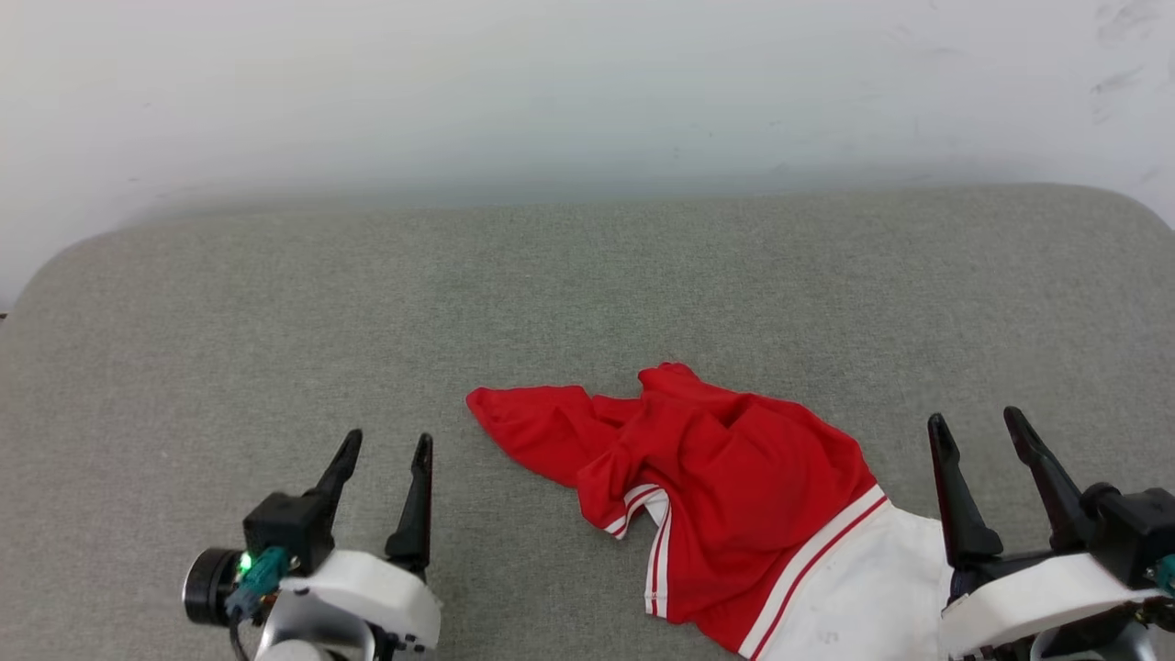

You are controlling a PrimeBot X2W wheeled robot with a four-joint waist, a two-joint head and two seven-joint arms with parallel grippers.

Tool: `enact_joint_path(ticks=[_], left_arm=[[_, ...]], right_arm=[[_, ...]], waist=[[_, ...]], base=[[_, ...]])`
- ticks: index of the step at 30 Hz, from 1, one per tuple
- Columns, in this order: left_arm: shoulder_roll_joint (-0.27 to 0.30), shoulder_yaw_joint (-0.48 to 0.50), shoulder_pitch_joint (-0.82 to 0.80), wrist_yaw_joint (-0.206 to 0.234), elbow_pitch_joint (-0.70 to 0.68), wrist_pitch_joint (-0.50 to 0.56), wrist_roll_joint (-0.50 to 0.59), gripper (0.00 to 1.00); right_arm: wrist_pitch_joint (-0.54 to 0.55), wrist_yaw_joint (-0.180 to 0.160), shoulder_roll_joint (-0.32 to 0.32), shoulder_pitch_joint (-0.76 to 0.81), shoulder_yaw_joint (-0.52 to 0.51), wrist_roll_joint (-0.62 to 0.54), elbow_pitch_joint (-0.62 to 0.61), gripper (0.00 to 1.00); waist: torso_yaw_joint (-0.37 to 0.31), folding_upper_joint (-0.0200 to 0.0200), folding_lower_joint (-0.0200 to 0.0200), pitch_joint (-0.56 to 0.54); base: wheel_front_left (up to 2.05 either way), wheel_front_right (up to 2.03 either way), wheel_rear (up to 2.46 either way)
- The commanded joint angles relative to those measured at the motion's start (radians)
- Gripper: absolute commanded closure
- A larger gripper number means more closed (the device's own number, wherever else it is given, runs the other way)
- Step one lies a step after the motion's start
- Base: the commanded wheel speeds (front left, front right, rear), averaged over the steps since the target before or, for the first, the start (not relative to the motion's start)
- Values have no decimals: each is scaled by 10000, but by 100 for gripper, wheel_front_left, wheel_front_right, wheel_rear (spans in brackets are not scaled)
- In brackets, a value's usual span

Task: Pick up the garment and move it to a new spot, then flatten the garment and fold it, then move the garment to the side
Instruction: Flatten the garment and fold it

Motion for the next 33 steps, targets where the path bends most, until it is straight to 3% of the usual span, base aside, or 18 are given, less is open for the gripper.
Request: enact_joint_path(ticks=[1,8,14,22,24,25,26,28,29,33], left_arm=[[80,-302,-427,-130,-116,388,-50,0],[441,-1942,-1719,-385,-208,2918,-750,0],[1399,-3439,-2579,-408,-190,5226,-1890,0],[2389,-4787,-3044,-412,-194,7235,-3131,0],[2600,-5220,-3175,-414,-243,7514,-3302,54],[2717,-5422,-3259,-413,-251,7610,-3346,65],[2717,-5422,-3259,-413,-251,7610,-3346,65],[2882,-5914,-3431,-413,-212,7803,-3469,95],[2967,-6151,-3527,-413,-167,7895,-3521,100],[3243,-7138,-3781,-415,85,8243,-3830,100]], right_arm=[[-56,-3,68,242,-89,35,-48,0],[149,-3,113,369,-63,124,-128,0],[91,-3,111,130,110,419,-11,0],[-158,-3,113,-48,185,728,349,0],[-191,-3,112,-73,179,826,438,0],[-225,-3,114,-84,183,838,480,0],[-225,-3,114,-84,183,838,480,0],[-272,-3,114,-176,222,870,554,0],[-300,-3,113,-218,240,904,587,0],[-340,-3,111,-308,311,971,736,0]], waist=[[-155,0,1,173],[-597,0,1,714],[-1014,0,1,1101],[-1296,0,1,1469],[-1319,0,1,1568],[-1327,0,1,1608],[-1327,0,1,1608],[-1344,0,1,1687],[-1352,0,1,1720],[-1388,0,1,1791]], base=[[0,0,0],[0,0,0],[0,0,0],[0,0,0],[0,0,0],[0,0,0],[0,0,0],[0,0,0],[0,0,0],[0,0,0]])
